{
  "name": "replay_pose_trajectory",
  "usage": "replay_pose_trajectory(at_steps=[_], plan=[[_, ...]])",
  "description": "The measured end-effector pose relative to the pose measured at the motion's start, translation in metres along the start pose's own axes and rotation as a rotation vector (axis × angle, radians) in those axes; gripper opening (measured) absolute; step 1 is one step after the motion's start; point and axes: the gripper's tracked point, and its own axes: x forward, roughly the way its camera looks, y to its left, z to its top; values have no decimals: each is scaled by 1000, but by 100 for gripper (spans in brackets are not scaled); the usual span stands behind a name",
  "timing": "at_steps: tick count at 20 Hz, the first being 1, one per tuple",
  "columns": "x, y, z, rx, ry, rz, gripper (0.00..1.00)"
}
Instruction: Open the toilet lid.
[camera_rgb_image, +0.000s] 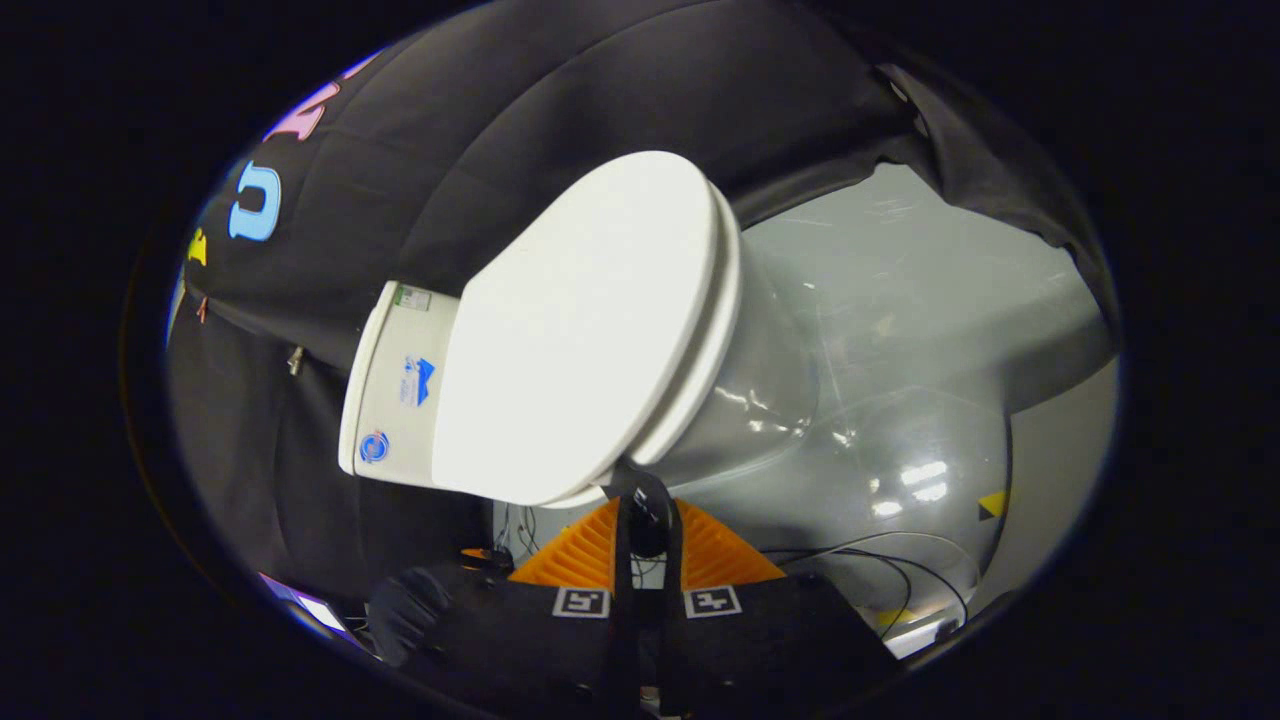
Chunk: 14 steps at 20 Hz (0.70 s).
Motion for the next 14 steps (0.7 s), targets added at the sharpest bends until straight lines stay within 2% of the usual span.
replay_pose_trajectory(at_steps=[2,5,7,9,11,14], plan=[[-1,-1,1,-21,9,-28,13],[-14,12,2,-276,-36,-39,12],[-33,35,8,-387,-76,-38,12],[-49,64,16,-444,-109,-47,12],[-70,94,17,-566,-156,-70,12],[-102,175,19,-698,-249,-12,12]])
